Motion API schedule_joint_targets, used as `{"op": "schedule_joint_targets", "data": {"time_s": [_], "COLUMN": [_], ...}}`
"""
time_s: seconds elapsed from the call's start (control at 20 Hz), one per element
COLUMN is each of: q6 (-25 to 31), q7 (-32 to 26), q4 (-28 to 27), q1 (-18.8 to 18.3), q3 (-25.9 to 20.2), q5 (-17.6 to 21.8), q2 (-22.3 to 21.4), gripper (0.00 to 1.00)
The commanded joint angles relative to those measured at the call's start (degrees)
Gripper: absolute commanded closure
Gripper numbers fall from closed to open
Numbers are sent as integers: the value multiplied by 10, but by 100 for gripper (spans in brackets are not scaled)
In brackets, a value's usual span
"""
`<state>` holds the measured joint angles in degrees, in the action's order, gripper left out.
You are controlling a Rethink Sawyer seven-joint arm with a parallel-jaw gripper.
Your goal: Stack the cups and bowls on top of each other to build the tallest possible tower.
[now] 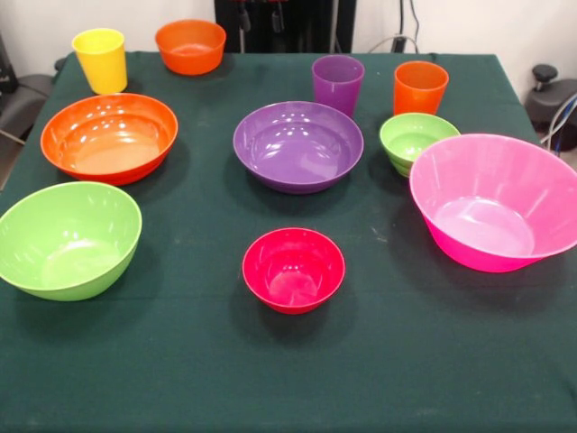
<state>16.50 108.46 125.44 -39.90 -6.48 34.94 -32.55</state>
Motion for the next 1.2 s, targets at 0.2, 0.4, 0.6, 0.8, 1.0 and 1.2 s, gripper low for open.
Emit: {"op": "schedule_joint_targets", "data": {"time_s": [0.2,0.4,0.6,0.8,1.0,1.2], "q6": [-28,-20,-9,-8,0,2], "q7": [36,28,18,13,5,-1], "q4": [-52,-56,-61,-65,-79,-89], "q1": [-4,-11,-19,-22,-25,-27], "q3": [-20,-24,-27,-26,-29,-27], "q5": [5,7,9,15,17,23], "q2": [33,31,31,32,35,38], "gripper": [0,0,0,0,0,0]}}
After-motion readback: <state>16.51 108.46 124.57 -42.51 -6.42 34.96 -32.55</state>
